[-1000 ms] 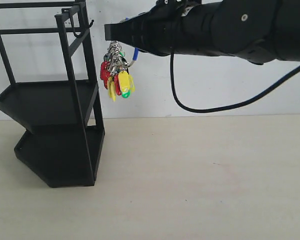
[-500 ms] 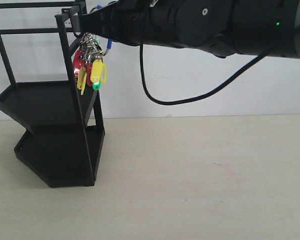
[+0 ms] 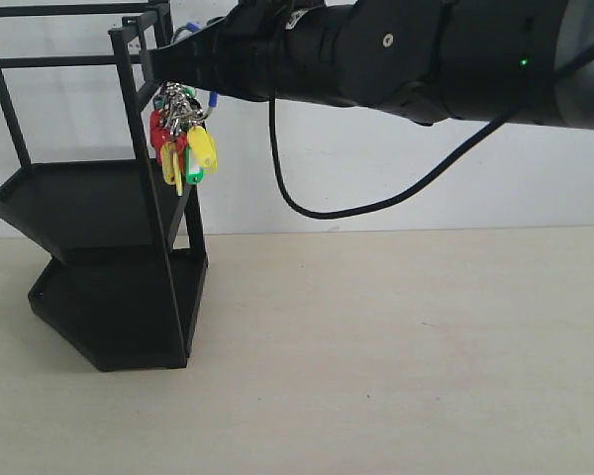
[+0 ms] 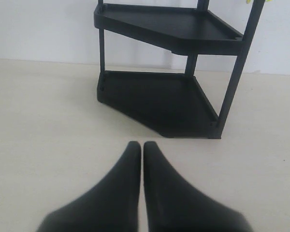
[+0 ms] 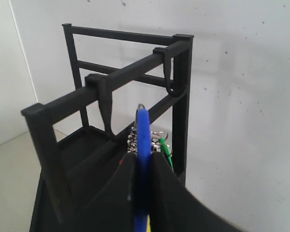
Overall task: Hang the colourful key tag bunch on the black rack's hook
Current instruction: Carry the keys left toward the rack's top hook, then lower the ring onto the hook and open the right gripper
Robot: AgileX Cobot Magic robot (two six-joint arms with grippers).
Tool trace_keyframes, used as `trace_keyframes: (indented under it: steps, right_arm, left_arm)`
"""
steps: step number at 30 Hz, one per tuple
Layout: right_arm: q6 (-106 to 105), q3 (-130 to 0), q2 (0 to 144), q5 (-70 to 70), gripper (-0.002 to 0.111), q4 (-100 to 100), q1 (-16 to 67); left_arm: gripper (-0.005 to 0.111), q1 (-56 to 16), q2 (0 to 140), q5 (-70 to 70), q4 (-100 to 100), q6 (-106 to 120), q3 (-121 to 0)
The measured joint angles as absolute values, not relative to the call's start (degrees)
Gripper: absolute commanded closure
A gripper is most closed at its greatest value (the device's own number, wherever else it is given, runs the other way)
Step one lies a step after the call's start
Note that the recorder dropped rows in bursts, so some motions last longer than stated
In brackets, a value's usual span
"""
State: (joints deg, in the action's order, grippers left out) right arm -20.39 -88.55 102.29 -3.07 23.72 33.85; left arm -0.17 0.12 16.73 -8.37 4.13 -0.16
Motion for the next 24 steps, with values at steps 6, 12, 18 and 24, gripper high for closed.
trace_keyframes:
  steps: [6, 12, 18, 24]
  right_arm:
    - [-21.3, -88.6, 102.3, -3.8, 0.108, 23.3, 35.4]
    - [-21.8, -88.6, 102.3, -3.9, 0.108, 23.3, 35.5]
    - [-21.9, -88.6, 102.3, -3.9, 0.108, 23.3, 35.8]
    - [-22.0, -88.6, 102.3, -3.8, 0.094, 23.3, 35.8]
  left_arm:
    - [0.102, -0.2, 0.1, 16.7, -8.4, 4.1, -0.2]
    - [0.102, -0.2, 0.1, 16.7, -8.4, 4.1, -0.2]
    - [0.102, -0.2, 0.1, 16.7, -8.4, 4.1, -0.2]
    - [0.102, -0.2, 0.1, 16.7, -8.4, 4.1, -0.2]
